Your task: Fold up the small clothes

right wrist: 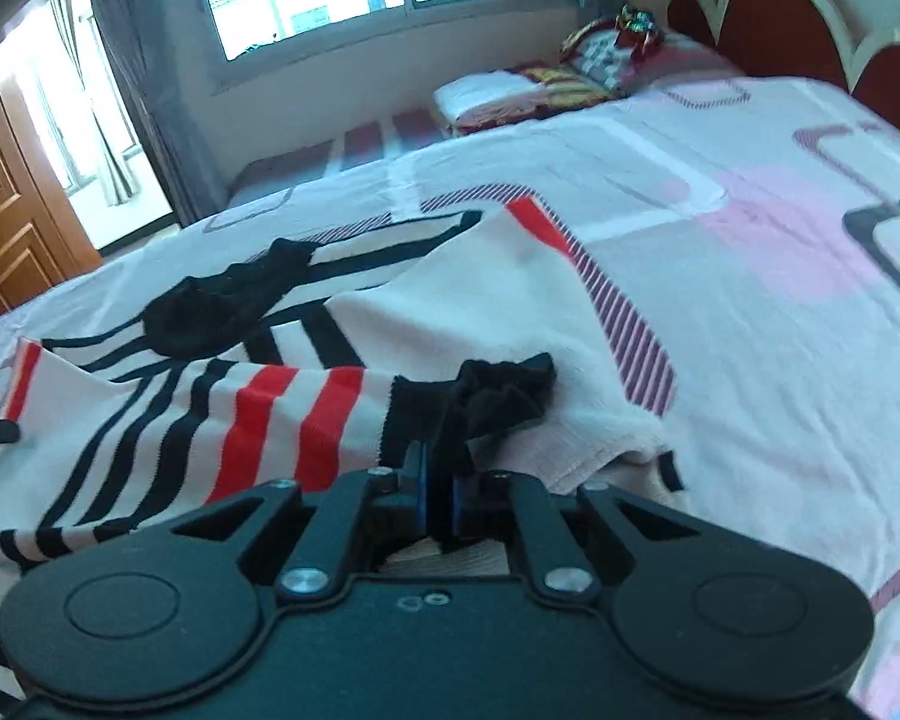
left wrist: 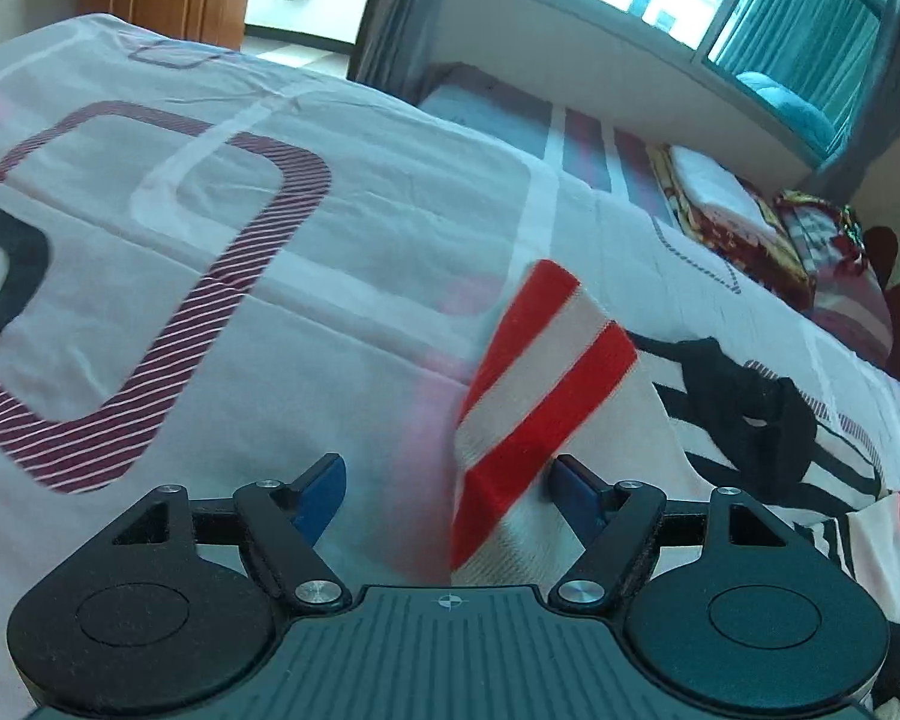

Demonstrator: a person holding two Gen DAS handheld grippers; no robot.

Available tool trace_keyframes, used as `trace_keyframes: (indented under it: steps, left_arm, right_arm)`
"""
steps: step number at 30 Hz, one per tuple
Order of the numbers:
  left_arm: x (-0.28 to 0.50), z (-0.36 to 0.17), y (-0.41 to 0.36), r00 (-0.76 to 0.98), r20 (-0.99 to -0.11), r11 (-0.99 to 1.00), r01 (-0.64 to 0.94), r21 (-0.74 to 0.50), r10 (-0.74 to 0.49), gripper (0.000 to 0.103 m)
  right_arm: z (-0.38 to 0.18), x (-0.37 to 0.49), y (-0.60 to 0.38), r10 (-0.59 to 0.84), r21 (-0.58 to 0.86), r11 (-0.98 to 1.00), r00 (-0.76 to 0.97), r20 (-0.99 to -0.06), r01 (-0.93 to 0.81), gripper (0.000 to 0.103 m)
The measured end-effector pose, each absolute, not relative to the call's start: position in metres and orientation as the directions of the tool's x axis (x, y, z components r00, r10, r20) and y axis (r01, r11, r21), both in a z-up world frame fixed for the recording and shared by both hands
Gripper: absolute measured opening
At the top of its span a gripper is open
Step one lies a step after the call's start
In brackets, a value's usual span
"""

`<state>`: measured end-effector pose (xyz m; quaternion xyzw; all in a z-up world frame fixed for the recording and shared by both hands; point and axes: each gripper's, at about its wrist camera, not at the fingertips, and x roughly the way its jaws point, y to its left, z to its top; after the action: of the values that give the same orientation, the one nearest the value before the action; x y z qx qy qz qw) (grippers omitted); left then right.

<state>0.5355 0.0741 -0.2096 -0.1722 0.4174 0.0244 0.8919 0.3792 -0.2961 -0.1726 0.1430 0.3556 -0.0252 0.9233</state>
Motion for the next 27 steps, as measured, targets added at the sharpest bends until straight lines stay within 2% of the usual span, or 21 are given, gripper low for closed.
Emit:
trace_keyframes:
  steps: [1,3,4,6,8,10,12,13,14,15,16,17,20,21,24,27]
  left_arm:
    - [0.539,-0.211,0.075,0.649,-0.754,0.938,-0.195,-0.288,-0.096,0.074]
    - [0.548,-0.212,0.077,0.656,-0.75,0.93,-0.218,-0.294,-0.083,0.074]
    - [0.552,-0.212,0.077,0.658,-0.748,0.929,-0.222,-0.295,-0.08,0.073]
    - [0.561,-0.213,0.074,0.662,-0.745,0.938,-0.202,-0.282,-0.081,0.035]
    - [0.565,-0.214,0.069,0.669,-0.738,0.941,-0.191,-0.28,-0.084,0.028]
    - [0.567,-0.214,0.062,0.684,-0.728,0.952,-0.193,-0.239,-0.045,0.027]
    - [0.57,-0.217,0.063,0.689,-0.724,0.947,-0.213,-0.241,-0.029,0.027]
    - [0.571,-0.217,0.065,0.687,-0.726,0.944,-0.219,-0.245,-0.029,0.027]
    - [0.572,-0.215,0.065,0.683,-0.73,0.946,-0.217,-0.242,-0.03,0.028]
    - [0.571,-0.213,0.063,0.682,-0.731,0.951,-0.208,-0.23,-0.027,0.028]
    - [0.568,-0.21,0.064,0.685,-0.728,0.954,-0.206,-0.219,-0.019,0.028]
    - [0.561,-0.207,0.065,0.691,-0.723,0.954,-0.208,-0.218,-0.014,0.028]
    - [0.535,-0.194,0.069,0.705,-0.709,0.952,-0.198,-0.233,-0.027,0.028]
    - [0.524,-0.189,0.068,0.715,-0.698,0.957,-0.179,-0.226,-0.031,0.028]
    - [0.492,-0.18,0.059,0.73,-0.68,0.968,-0.123,-0.217,-0.06,0.028]
    - [0.468,-0.179,0.041,0.724,-0.683,0.975,-0.071,-0.209,-0.094,0.028]
  right_arm:
    - [-0.172,0.381,-0.297,0.07,0.257,0.956,0.743,-0.665,0.139,0.022]
    - [-0.168,0.382,-0.305,0.104,0.321,0.936,0.756,-0.647,0.146,0.031]
    - [-0.166,0.381,-0.31,0.098,0.334,0.929,0.762,-0.64,0.161,0.031]
    - [-0.165,0.382,-0.318,0.075,0.328,0.927,0.765,-0.639,0.182,0.031]
    - [-0.17,0.386,-0.321,0.074,0.325,0.926,0.752,-0.655,0.192,0.025]
    - [-0.171,0.389,-0.319,0.068,0.302,0.936,0.748,-0.661,0.182,0.018]
    - [-0.164,0.383,-0.317,0.048,0.282,0.945,0.78,-0.624,0.167,0.015]
    - [-0.163,0.38,-0.315,-0.001,0.23,0.957,0.794,-0.607,0.177,0.015]
    - [-0.168,0.383,-0.313,-0.056,0.159,0.967,0.774,-0.63,0.199,0.015]
    - [-0.177,0.387,-0.318,-0.064,0.14,0.968,0.744,-0.665,0.208,0.013]
    - [-0.178,0.385,-0.324,-0.045,0.168,0.964,0.751,-0.658,0.205,0.013]
    - [-0.175,0.383,-0.325,-0.052,0.168,0.963,0.754,-0.655,0.212,0.013]
    - [-0.16,0.376,-0.325,-0.046,0.197,0.957,0.781,-0.623,0.213,0.029]
    - [-0.155,0.373,-0.322,-0.029,0.212,0.957,0.793,-0.609,0.197,0.032]
    - [-0.142,0.368,-0.308,0.041,0.217,0.971,0.814,-0.579,0.105,0.032]
    - [-0.145,0.369,-0.291,0.121,0.221,0.975,0.788,-0.603,0.02,0.03]
